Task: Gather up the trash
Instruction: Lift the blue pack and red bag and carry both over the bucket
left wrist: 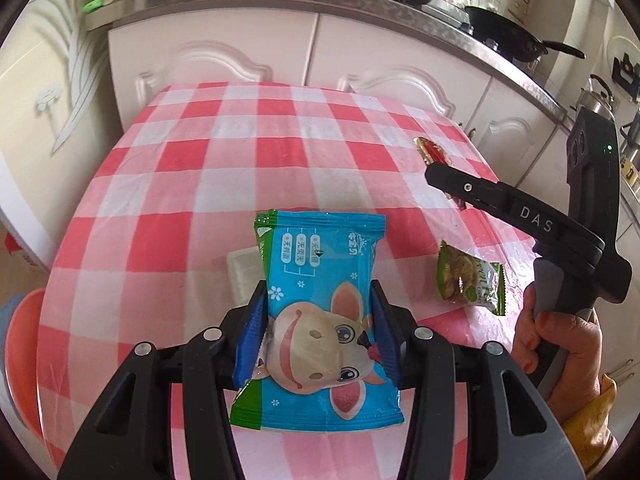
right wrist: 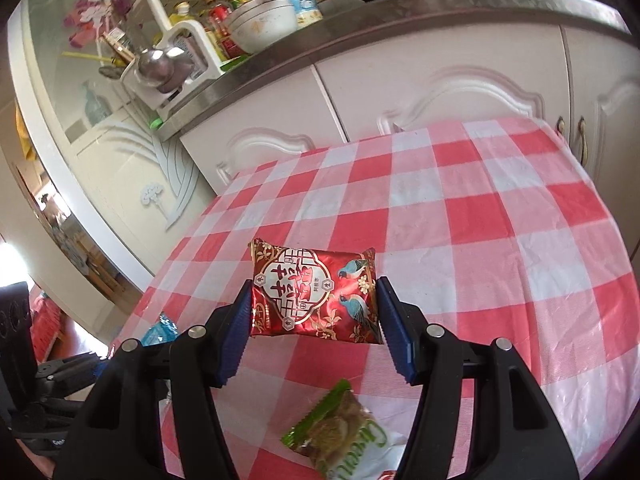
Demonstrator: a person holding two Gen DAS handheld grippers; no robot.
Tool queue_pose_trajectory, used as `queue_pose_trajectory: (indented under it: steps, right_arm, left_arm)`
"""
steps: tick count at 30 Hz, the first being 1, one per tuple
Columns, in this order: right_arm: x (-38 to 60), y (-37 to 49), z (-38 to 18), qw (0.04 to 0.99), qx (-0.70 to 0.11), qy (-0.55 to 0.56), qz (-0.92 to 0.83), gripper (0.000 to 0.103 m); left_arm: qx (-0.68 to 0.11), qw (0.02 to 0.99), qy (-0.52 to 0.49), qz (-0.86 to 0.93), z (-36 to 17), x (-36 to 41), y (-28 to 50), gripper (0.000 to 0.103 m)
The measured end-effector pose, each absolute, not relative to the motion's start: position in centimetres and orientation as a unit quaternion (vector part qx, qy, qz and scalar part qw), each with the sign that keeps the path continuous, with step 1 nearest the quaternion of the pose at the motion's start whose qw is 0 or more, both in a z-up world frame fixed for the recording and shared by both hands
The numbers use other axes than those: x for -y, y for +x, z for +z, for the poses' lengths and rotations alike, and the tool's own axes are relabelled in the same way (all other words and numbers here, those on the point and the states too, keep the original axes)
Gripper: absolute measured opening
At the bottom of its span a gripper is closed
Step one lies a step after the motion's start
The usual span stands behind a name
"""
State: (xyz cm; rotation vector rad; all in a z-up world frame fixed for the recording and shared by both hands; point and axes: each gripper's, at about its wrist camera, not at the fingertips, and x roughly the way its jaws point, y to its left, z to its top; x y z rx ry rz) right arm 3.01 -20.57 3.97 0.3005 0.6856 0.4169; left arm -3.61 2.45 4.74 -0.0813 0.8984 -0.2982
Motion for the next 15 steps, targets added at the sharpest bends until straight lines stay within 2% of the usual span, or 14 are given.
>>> queue_pose_trajectory:
  steps: [15]
  right_arm:
    - [13.8,1.2,6.2,0.92,-0.328,0.046,0.208,0.06]
  left_arm:
    - [-0.421,0.898,-0.087,-0.095,4.7,-10.0,-5.6,0.05]
